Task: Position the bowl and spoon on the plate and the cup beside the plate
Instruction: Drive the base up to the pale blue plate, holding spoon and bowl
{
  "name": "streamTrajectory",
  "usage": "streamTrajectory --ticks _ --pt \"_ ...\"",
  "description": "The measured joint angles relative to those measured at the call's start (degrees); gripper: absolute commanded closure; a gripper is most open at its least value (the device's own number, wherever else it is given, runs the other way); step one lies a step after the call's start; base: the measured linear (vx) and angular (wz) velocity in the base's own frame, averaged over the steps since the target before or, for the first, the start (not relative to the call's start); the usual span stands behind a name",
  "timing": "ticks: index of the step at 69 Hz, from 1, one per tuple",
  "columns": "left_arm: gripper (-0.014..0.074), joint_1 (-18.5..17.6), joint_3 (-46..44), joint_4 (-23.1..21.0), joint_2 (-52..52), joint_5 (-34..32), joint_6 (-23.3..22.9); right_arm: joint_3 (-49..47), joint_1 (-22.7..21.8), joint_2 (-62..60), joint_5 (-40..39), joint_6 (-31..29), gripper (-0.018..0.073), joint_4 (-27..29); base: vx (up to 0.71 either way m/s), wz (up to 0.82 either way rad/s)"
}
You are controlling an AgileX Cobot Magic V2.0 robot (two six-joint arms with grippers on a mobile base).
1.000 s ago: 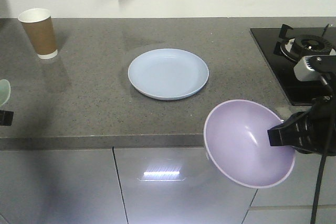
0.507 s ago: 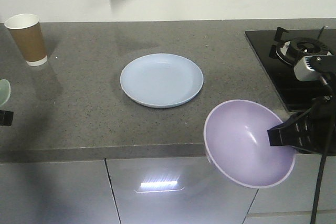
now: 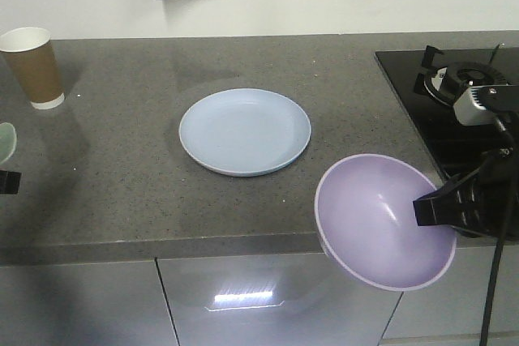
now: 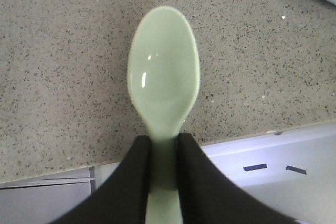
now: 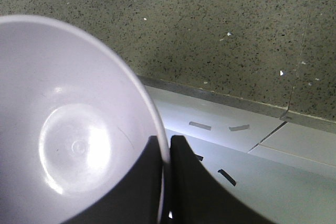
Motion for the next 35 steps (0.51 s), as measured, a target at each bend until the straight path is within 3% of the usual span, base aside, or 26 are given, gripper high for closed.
streamTrajectory --ticks 35 --pt "0.0541 0.0 0.0 0.0 0.0 0.0 0.0 0.0 0.0 0.0 0.0 0.0 0.056 0.0 0.03 0.02"
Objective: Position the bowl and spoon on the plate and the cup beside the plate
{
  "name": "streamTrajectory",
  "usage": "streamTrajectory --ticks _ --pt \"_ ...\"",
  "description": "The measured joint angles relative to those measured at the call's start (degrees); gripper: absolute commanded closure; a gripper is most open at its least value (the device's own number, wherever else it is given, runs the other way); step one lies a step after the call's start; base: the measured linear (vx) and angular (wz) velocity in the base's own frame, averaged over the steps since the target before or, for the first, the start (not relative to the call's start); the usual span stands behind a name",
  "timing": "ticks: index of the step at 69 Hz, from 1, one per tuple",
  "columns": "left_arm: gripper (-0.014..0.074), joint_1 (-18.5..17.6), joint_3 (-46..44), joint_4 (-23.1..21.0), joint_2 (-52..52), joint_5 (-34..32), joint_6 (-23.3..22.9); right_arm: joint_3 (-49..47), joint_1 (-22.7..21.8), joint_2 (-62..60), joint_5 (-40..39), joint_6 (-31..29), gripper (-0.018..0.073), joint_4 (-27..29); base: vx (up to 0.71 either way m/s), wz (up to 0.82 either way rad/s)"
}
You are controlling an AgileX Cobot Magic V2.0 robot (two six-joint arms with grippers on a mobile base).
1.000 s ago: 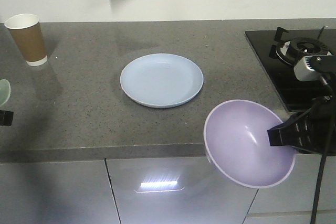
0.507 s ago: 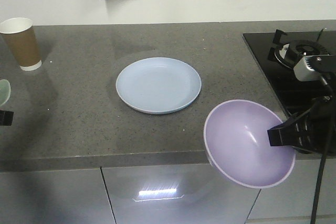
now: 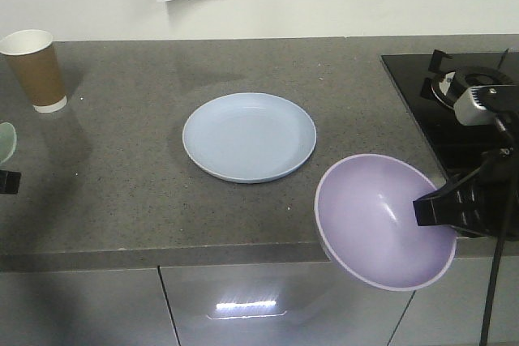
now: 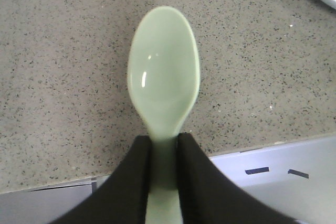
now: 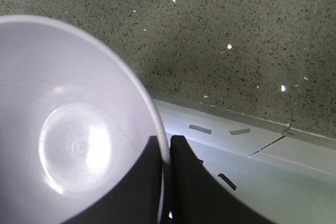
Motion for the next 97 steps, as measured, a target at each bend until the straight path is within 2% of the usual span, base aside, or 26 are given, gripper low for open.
streamTrajectory --ticks 97 --pt "0.0541 0.0 0.0 0.0 0.0 0.0 0.0 0.0 0.0 0.0 0.0 0.0 0.056 0.0 0.04 0.03"
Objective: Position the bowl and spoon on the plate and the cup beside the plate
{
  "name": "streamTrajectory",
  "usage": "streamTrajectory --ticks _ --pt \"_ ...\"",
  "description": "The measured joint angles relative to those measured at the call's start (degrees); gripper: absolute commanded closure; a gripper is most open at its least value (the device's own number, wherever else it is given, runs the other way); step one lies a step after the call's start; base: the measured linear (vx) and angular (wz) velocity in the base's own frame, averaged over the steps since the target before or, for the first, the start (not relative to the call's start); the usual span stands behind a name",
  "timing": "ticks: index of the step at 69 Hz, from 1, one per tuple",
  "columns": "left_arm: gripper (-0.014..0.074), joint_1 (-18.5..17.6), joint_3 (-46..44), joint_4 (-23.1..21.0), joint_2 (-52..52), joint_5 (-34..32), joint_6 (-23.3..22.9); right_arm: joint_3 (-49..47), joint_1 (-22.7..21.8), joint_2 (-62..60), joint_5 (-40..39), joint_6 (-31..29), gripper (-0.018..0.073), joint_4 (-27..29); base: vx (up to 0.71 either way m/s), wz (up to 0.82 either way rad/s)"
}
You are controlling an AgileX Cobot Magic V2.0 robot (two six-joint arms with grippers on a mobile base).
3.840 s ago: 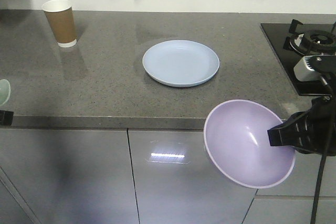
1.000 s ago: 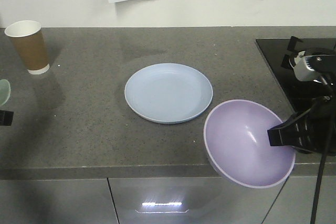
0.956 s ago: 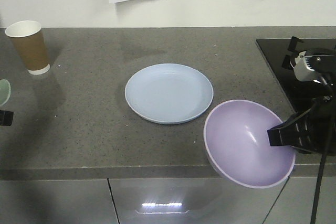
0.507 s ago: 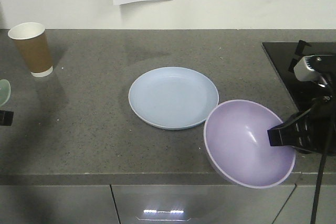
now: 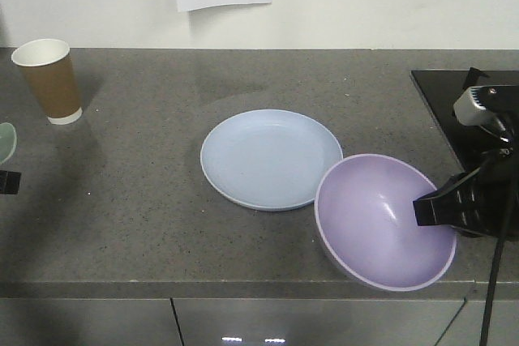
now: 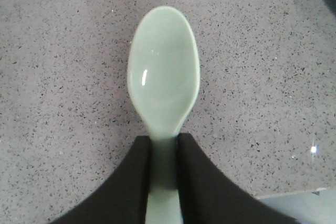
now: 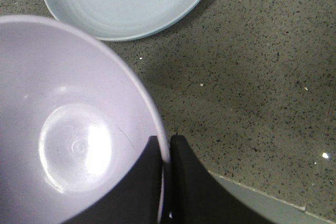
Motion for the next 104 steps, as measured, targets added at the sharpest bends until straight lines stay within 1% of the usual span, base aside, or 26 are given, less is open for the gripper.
streamTrajectory --ticks 104 --pt "0.0541 0.0 0.0 0.0 0.0 0.0 0.0 0.0 0.0 0.0 0.0 0.0 0.056 0.0 0.04 0.0"
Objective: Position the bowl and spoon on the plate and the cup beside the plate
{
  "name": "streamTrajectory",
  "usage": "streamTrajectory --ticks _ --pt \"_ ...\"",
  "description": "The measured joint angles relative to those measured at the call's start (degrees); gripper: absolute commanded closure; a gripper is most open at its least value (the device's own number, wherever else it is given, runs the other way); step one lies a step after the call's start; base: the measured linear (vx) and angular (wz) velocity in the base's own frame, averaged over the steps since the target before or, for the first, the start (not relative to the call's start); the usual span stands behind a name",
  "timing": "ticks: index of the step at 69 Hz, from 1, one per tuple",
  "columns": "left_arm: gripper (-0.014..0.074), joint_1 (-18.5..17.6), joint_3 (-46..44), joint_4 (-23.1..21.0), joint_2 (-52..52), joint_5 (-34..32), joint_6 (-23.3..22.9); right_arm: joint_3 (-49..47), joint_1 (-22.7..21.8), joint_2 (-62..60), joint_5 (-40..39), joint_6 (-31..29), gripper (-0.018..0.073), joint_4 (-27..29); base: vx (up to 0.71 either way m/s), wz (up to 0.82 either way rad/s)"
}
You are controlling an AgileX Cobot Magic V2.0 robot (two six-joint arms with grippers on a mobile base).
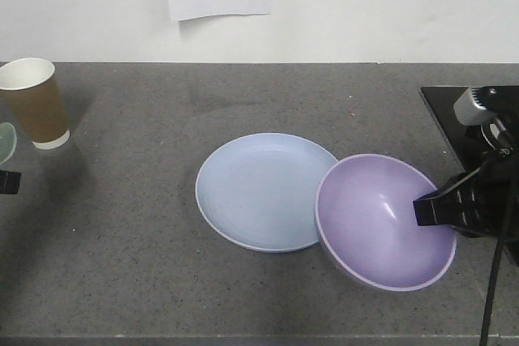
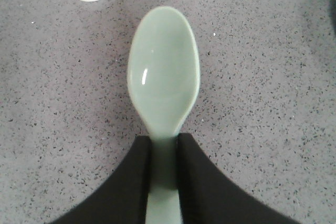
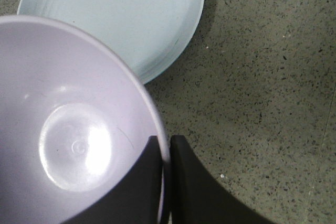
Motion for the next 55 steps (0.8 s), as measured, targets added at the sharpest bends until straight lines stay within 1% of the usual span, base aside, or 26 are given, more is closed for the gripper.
streamTrajectory --ticks 55 --pt "0.0541 0.0 0.0 0.0 0.0 0.0 0.0 0.0 0.0 0.0 0.0 0.0 0.056 0.0 0.04 0.01"
